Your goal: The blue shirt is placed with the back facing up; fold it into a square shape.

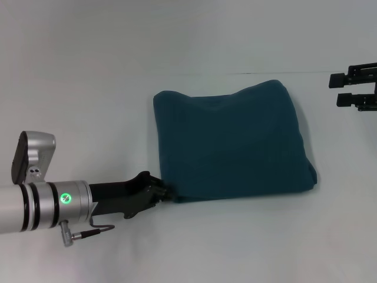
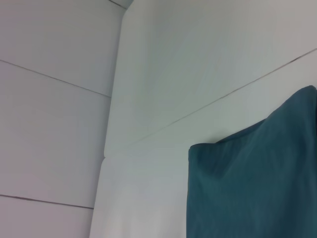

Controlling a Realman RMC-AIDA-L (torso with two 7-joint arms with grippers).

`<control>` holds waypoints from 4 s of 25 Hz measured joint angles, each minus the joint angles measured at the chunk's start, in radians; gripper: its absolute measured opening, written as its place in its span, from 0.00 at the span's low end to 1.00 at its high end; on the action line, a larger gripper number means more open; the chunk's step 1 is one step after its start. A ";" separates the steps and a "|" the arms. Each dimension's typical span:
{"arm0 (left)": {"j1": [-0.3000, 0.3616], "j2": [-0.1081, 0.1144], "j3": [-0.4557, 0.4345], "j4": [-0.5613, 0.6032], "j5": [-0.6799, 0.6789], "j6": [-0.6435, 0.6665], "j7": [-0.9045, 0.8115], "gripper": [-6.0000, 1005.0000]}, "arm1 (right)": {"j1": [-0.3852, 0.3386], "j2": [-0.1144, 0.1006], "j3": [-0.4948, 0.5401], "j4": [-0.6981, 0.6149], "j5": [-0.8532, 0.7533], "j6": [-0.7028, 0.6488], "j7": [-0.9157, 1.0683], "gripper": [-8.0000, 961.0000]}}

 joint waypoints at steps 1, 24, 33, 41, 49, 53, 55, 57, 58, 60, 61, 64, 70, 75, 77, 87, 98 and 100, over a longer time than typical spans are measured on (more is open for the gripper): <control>0.001 0.001 0.000 0.000 0.000 0.001 0.002 0.22 | 0.000 0.000 0.000 0.000 0.000 0.000 0.000 0.62; 0.107 0.015 -0.037 0.080 0.001 0.079 0.014 0.04 | 0.004 0.001 0.005 0.000 0.004 0.006 0.003 0.62; 0.131 0.025 -0.053 0.090 0.001 0.111 0.021 0.05 | 0.007 0.006 0.005 0.000 0.005 0.005 0.003 0.62; 0.169 0.053 -0.069 0.181 0.048 0.214 0.059 0.05 | 0.001 0.006 0.001 -0.001 0.005 0.004 -0.021 0.62; 0.197 0.113 -0.218 0.310 0.056 0.377 0.265 0.38 | -0.010 0.014 -0.055 -0.028 -0.049 0.029 -0.152 0.63; 0.144 0.141 -0.223 0.337 0.060 0.464 0.382 0.50 | -0.008 0.027 -0.119 -0.059 -0.117 0.049 -0.224 0.63; 0.110 0.154 -0.211 0.343 0.080 0.479 0.385 0.54 | -0.004 0.034 -0.133 -0.067 -0.127 0.045 -0.259 0.62; 0.060 0.172 -0.188 0.344 0.118 0.496 0.394 0.59 | -0.005 0.050 -0.129 -0.071 -0.117 0.041 -0.323 0.60; 0.037 0.180 -0.168 0.344 0.137 0.503 0.401 0.61 | -0.008 0.063 -0.126 -0.074 -0.108 0.039 -0.360 0.60; -0.009 0.192 -0.119 0.345 0.174 0.514 0.414 0.65 | -0.014 0.094 -0.124 -0.091 -0.084 0.038 -0.439 0.59; -0.029 0.197 -0.098 0.346 0.187 0.517 0.417 0.67 | -0.016 0.115 -0.126 -0.106 -0.077 0.035 -0.477 0.58; -0.093 0.209 -0.036 0.344 0.206 0.524 0.419 0.82 | -0.012 0.186 -0.135 -0.157 -0.065 0.024 -0.566 0.56; -0.175 0.218 0.039 0.339 0.207 0.522 0.427 0.94 | -0.012 0.275 -0.180 -0.206 -0.077 0.042 -0.659 0.55; -0.197 0.217 0.035 0.332 0.199 0.524 0.439 0.93 | -0.062 0.309 -0.168 -0.256 -0.067 0.079 -0.678 0.62; -0.199 0.214 0.028 0.322 0.192 0.521 0.442 0.93 | -0.073 0.306 -0.156 -0.254 -0.045 0.081 -0.654 0.67; -0.194 0.176 0.025 0.276 0.179 0.481 0.526 0.93 | -0.106 0.289 -0.144 -0.195 0.081 0.019 -0.696 0.80; -0.189 0.154 0.025 0.285 0.176 0.447 0.558 0.93 | -0.113 0.267 -0.132 -0.197 0.120 -0.052 -0.713 0.81; -0.190 0.153 0.024 0.285 0.176 0.441 0.553 0.93 | -0.114 0.259 -0.124 -0.192 0.128 -0.069 -0.713 0.81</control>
